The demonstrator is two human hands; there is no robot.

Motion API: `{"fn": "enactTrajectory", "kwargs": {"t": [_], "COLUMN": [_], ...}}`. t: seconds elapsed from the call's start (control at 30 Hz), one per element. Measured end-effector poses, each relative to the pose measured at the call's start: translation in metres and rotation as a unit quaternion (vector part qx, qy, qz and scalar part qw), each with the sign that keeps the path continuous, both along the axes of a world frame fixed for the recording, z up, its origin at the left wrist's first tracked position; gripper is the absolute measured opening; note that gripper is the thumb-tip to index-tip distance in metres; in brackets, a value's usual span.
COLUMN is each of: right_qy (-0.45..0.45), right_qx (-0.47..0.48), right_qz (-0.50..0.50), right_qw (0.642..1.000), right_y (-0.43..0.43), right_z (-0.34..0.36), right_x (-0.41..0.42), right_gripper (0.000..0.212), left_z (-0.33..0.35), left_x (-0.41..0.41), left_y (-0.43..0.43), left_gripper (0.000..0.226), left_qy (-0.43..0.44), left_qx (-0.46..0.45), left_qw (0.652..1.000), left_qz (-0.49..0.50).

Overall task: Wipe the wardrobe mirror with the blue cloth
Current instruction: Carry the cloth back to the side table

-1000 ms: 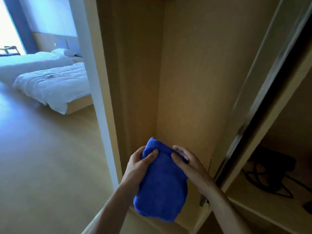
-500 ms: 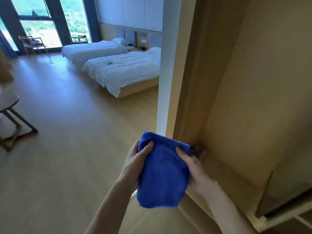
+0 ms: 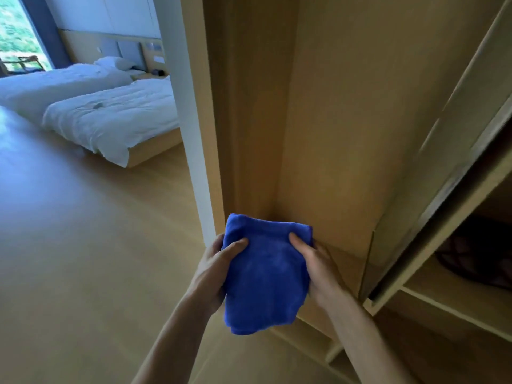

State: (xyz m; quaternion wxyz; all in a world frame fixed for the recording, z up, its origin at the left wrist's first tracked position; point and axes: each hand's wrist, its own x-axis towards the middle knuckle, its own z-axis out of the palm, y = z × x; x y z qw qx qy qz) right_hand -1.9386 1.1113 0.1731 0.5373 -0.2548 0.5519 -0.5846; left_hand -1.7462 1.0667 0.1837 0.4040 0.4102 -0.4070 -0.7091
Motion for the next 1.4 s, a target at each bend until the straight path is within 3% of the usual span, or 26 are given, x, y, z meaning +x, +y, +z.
{"fn": "enactTrajectory", "kwargs": {"t": [0.33, 0.6, 0.8, 1.0, 1.13, 1.2, 1.4], "right_qy": [0.087, 0.169, 0.118, 0.063, 0.031, 0.024, 0.024], "right_qx": [-0.020, -0.001, 0.004, 0.012, 0.040, 0.055, 0.061], "right_qz": [-0.114, -0.234, -0.310, -0.295, -0.350, -0.383, -0.484], "right_qw": [0.989, 0.957, 0.943, 0.953, 0.935, 0.922, 0.872], "right_y": [0.049, 0.118, 0.158, 0.180, 0.185, 0.190, 0.223], "right_z": [0.023, 0.019, 0.016, 0.015, -0.001, -0.009, -0.023], "right_x": [-0.116, -0.170, -0.182, -0.157, -0.132, -0.117, -0.073], "right_gripper": [0.018, 0.020, 0.028, 0.035, 0.063, 0.067, 0.043], "left_z": [0.007, -0.001, -0.004, -0.005, -0.015, -0.022, -0.043], "left_x": [-0.121, -0.193, -0.229, -0.243, -0.246, -0.245, -0.246], "left_y": [0.018, 0.043, 0.045, 0.041, 0.038, 0.039, 0.058], "left_gripper": [0.061, 0.035, 0.038, 0.038, 0.033, 0.036, 0.042], "left_qy": [0.020, 0.024, 0.044, 0.059, 0.056, 0.050, 0.050], "left_qx": [0.019, 0.016, 0.006, 0.029, 0.038, 0.043, 0.066], "left_qw": [0.981, 0.952, 0.930, 0.899, 0.878, 0.864, 0.777], "left_qz": [-0.194, -0.305, -0.365, -0.433, -0.474, -0.499, -0.624]}}
